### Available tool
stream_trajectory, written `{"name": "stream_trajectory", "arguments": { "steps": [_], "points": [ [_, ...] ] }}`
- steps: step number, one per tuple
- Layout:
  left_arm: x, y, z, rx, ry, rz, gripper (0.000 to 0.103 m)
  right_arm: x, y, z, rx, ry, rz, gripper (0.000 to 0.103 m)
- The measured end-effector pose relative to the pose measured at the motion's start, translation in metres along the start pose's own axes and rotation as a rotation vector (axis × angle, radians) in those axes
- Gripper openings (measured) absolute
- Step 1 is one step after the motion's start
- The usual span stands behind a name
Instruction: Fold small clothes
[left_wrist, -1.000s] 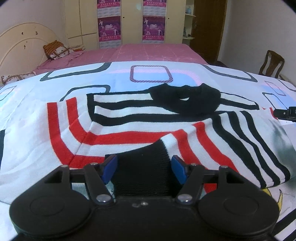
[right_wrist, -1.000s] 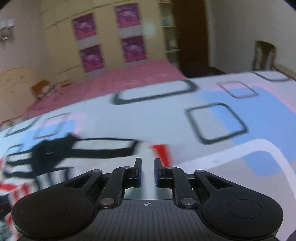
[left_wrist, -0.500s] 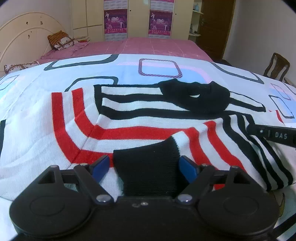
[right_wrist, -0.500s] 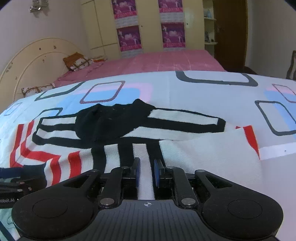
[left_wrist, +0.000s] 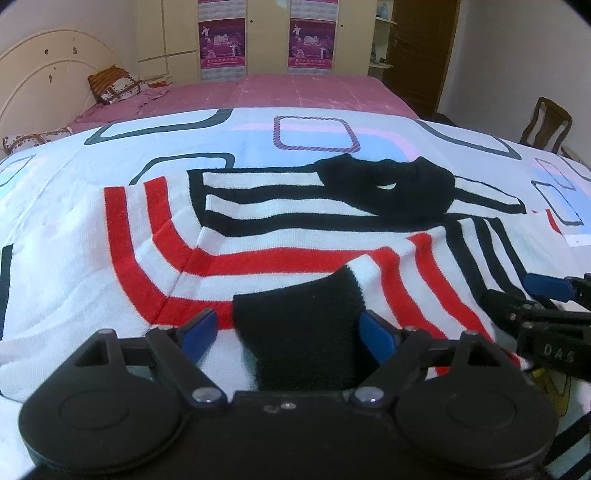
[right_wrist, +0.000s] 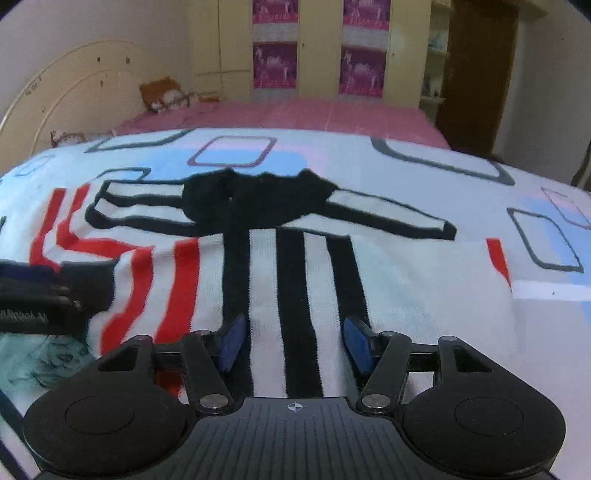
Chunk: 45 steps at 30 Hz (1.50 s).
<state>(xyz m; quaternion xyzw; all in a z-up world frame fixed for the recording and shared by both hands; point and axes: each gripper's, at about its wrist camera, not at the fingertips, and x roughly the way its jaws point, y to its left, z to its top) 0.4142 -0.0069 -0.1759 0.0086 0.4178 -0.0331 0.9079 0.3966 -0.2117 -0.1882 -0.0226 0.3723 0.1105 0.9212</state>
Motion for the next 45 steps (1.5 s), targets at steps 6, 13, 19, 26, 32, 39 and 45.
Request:
{"name": "stream_trajectory", "arguments": {
  "steps": [6, 13, 19, 26, 32, 39, 45],
  "points": [
    [-0.014, 0.011, -0.002, -0.013, 0.000, -0.002, 0.078, -0.015, 0.009, 0.004, 0.034, -0.009, 0.017, 0.059],
    [-0.036, 0.036, -0.005, -0.044, 0.007, 0.014, 0.079, -0.008, 0.025, -0.003, 0.012, 0.035, -0.013, 0.059],
    [-0.053, 0.067, -0.009, -0.082, 0.004, 0.048, 0.081, -0.019, 0.042, 0.007, 0.056, 0.005, 0.013, 0.059],
    [-0.075, 0.126, -0.023, -0.171, -0.014, 0.106, 0.083, -0.007, 0.082, 0.014, 0.043, 0.005, 0.030, 0.059],
    [-0.093, 0.193, -0.041, -0.330, -0.006, 0.168, 0.084, 0.008, 0.094, 0.012, 0.005, 0.052, -0.013, 0.061],
    [-0.114, 0.280, -0.078, -0.603, -0.045, 0.254, 0.080, 0.008, 0.095, 0.007, 0.012, 0.036, -0.025, 0.061],
    [-0.102, 0.330, -0.090, -0.783, -0.102, 0.208, 0.065, 0.006, 0.099, 0.006, 0.015, 0.030, -0.036, 0.062]
  ]
}}
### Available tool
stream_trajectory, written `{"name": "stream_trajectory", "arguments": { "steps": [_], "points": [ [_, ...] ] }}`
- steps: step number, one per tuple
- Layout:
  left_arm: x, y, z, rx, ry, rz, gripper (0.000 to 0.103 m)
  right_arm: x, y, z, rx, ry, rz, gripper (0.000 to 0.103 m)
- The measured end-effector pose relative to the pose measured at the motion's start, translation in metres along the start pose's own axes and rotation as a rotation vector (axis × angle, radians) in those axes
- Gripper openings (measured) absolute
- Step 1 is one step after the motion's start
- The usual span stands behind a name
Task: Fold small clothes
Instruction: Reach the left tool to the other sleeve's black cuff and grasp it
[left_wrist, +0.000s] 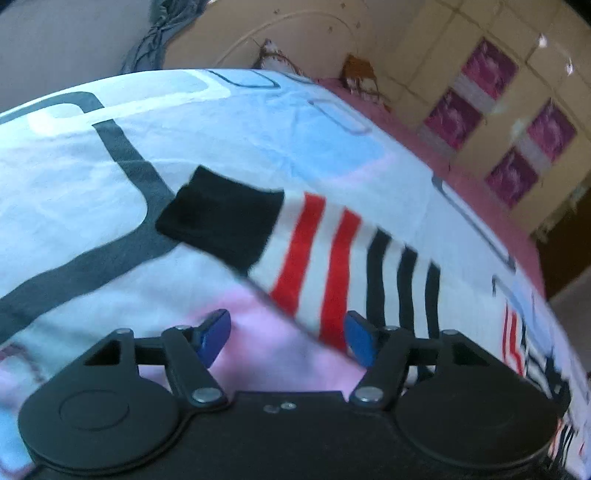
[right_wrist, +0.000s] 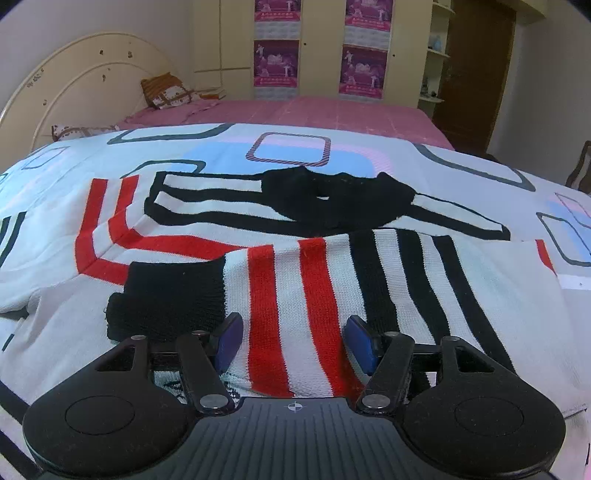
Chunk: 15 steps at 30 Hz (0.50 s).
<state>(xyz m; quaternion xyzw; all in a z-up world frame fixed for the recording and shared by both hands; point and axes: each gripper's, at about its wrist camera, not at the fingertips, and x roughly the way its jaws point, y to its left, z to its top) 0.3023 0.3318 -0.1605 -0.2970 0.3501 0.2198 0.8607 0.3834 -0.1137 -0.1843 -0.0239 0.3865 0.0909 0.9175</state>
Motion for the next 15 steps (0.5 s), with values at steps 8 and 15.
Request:
{"name": "stream_trajectory", "arguments": {
  "steps": [8, 15],
  "points": [
    [0.024, 0.008, 0.013, -0.052, -0.081, 0.007, 0.012, 0.000, 0.001, 0.000, 0.004, 0.000, -0.005, 0.062],
    [-0.001, -0.018, 0.016, 0.028, -0.142, -0.068, 0.006, 0.004, -0.001, 0.002, 0.010, 0.000, 0.006, 0.062]
  ]
}}
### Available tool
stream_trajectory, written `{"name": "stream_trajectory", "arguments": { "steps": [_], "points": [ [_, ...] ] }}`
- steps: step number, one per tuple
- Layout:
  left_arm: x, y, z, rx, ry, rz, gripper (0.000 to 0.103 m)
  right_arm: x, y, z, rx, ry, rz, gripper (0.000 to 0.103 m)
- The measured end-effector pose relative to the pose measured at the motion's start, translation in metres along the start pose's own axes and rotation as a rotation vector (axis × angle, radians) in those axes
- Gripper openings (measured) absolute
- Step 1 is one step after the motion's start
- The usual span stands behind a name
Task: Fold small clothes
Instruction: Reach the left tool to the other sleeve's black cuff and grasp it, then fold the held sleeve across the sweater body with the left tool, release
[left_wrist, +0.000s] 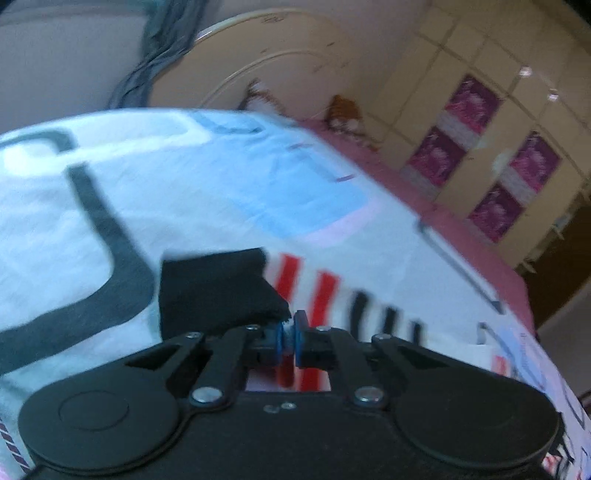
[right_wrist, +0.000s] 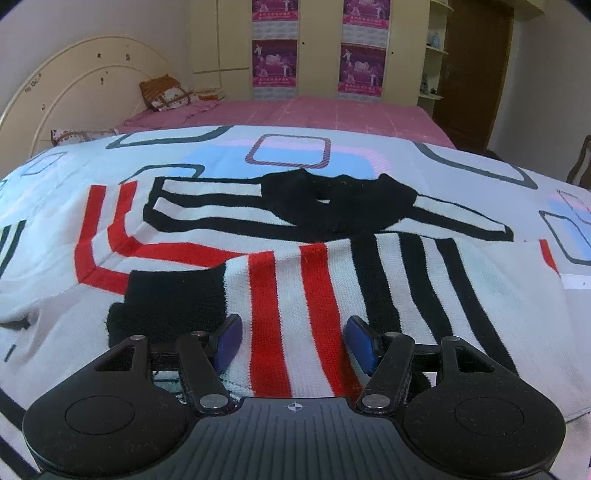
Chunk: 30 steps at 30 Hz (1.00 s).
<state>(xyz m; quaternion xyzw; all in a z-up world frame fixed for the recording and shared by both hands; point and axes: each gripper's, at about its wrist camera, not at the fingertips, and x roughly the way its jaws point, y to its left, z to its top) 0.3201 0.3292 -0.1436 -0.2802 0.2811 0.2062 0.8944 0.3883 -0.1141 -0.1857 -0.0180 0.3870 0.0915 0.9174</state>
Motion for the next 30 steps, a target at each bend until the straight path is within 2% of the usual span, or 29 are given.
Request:
{"name": "stream_trajectory", "arguments": {
  "steps": [3, 5, 9, 11, 17, 21, 24, 25, 27, 30],
  "points": [
    [-0.017, -0.032, 0.006, 0.082, -0.025, -0.079, 0.006, 0.001, 0.000, 0.004, -0.007, 0.009, 0.007, 0.064],
    [-0.030, -0.062, 0.006, 0.157, -0.033, -0.146, 0.006, -0.003, -0.006, 0.008, 0.039, -0.003, 0.028, 0.064],
    [-0.046, -0.121, -0.009, 0.264, -0.004, -0.287, 0.006, -0.007, -0.013, 0.007, 0.077, -0.009, 0.048, 0.064],
    [-0.051, -0.155, -0.024, 0.324, 0.025, -0.364, 0.006, -0.013, -0.018, 0.005, 0.088, -0.019, 0.056, 0.064],
    [-0.054, -0.243, -0.087, 0.493, 0.113, -0.529, 0.006, -0.037, -0.045, 0.000, 0.126, -0.047, 0.050, 0.064],
    [-0.041, -0.285, -0.133, 0.585, 0.205, -0.580, 0.006, -0.052, -0.072, -0.006, 0.160, -0.059, 0.029, 0.064],
    [-0.030, -0.304, -0.168, 0.671, 0.268, -0.576, 0.007, -0.060, -0.089, -0.012, 0.176, -0.054, 0.014, 0.064],
    [-0.025, -0.308, -0.179, 0.704, 0.306, -0.570, 0.011, -0.062, -0.093, -0.014, 0.180, -0.050, 0.013, 0.065],
    [-0.020, -0.306, -0.193, 0.743, 0.356, -0.554, 0.026, -0.067, -0.100, -0.017, 0.192, -0.046, 0.026, 0.065],
    [-0.029, -0.294, -0.197, 0.795, 0.327, -0.511, 0.053, -0.074, -0.103, -0.019, 0.213, -0.053, 0.078, 0.065]
  ]
}}
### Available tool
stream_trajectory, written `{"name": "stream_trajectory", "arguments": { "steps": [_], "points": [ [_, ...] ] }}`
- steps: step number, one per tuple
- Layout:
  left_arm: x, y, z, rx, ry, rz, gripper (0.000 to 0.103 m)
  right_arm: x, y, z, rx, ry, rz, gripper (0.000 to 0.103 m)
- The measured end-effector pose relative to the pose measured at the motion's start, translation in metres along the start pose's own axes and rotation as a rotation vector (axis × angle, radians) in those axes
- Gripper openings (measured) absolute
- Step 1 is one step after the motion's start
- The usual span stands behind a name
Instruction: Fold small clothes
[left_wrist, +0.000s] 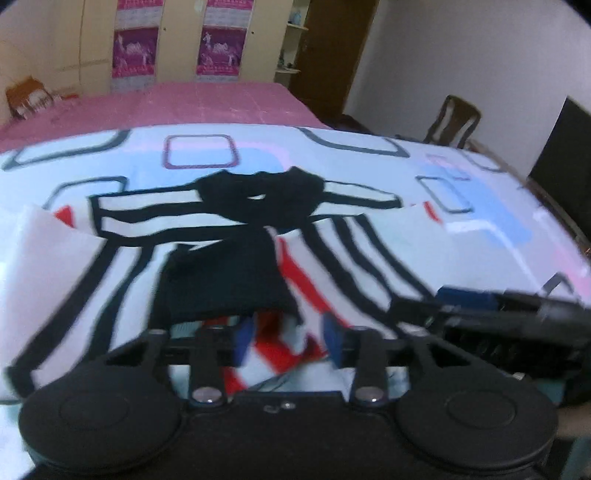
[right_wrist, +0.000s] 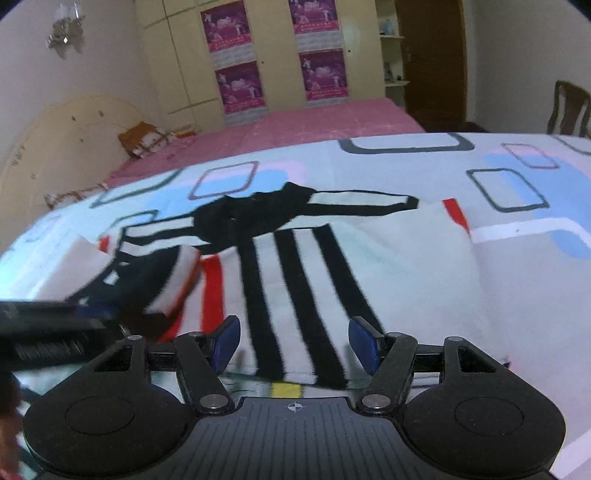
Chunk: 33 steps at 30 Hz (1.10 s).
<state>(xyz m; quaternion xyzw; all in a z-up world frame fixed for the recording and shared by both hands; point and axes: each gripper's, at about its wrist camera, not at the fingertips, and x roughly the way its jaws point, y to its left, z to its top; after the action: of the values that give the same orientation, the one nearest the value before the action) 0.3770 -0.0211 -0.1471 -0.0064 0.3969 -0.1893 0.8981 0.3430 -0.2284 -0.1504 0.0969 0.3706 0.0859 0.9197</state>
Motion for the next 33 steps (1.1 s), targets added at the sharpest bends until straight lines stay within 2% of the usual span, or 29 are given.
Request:
{"name": "stream_trajectory", "arguments": {
  "steps": [1, 2, 5, 10, 12, 14, 18, 19, 20, 21, 22, 23, 24, 27, 29, 33],
  "points": [
    [-0.005, 0.002, -0.002, 0.010, -0.019, 0.023, 0.066, -0.002, 0.002, 0.000, 0.005, -0.002, 0.018, 0.065],
    [-0.012, 0.006, -0.005, 0.021, -0.046, 0.051, 0.072, -0.003, 0.004, 0.000, 0.007, -0.006, 0.034, 0.065],
    [-0.032, 0.017, -0.012, 0.053, -0.081, 0.138, 0.073, -0.003, 0.019, 0.004, -0.017, -0.021, 0.090, 0.065],
    [-0.059, 0.047, -0.028, 0.048, -0.101, 0.317, 0.073, 0.006, 0.058, 0.004, -0.113, -0.012, 0.167, 0.065],
    [-0.064, 0.058, -0.036, 0.042, -0.097, 0.384, 0.073, 0.017, 0.073, 0.001, -0.164, 0.006, 0.165, 0.065],
    [-0.062, 0.066, -0.042, 0.032, -0.081, 0.428, 0.073, 0.029, 0.086, -0.003, -0.210, 0.017, 0.127, 0.065],
    [-0.051, 0.075, -0.046, 0.013, -0.053, 0.466, 0.073, 0.045, 0.097, -0.002, -0.224, 0.003, 0.090, 0.064],
    [-0.049, 0.076, -0.045, 0.008, -0.054, 0.466, 0.073, 0.047, 0.096, 0.001, -0.206, -0.005, 0.092, 0.051],
    [-0.045, 0.077, -0.042, 0.004, -0.059, 0.464, 0.072, 0.049, 0.093, 0.004, -0.189, -0.007, 0.099, 0.034],
    [-0.041, 0.077, -0.040, 0.006, -0.063, 0.468, 0.069, 0.050, 0.089, 0.010, -0.172, -0.004, 0.102, 0.005],
    [-0.038, 0.078, -0.039, 0.011, -0.065, 0.471, 0.064, 0.046, 0.084, 0.014, -0.143, -0.021, 0.098, 0.005],
    [-0.034, 0.079, -0.038, 0.011, -0.065, 0.472, 0.049, 0.041, 0.077, 0.018, -0.115, -0.042, 0.100, 0.005],
    [-0.034, 0.082, -0.037, 0.001, -0.068, 0.456, 0.039, 0.035, 0.069, 0.022, -0.091, -0.062, 0.090, 0.005],
    [-0.037, 0.083, -0.038, -0.007, -0.083, 0.438, 0.028, 0.024, 0.046, 0.030, -0.059, -0.099, 0.029, 0.005],
    [-0.037, 0.082, -0.042, 0.011, -0.090, 0.435, 0.021, 0.024, 0.025, 0.032, -0.020, -0.075, 0.006, 0.005],
    [-0.033, 0.084, -0.045, 0.006, -0.075, 0.427, 0.020, 0.035, 0.001, 0.022, 0.046, 0.017, -0.015, 0.006]
  ]
}}
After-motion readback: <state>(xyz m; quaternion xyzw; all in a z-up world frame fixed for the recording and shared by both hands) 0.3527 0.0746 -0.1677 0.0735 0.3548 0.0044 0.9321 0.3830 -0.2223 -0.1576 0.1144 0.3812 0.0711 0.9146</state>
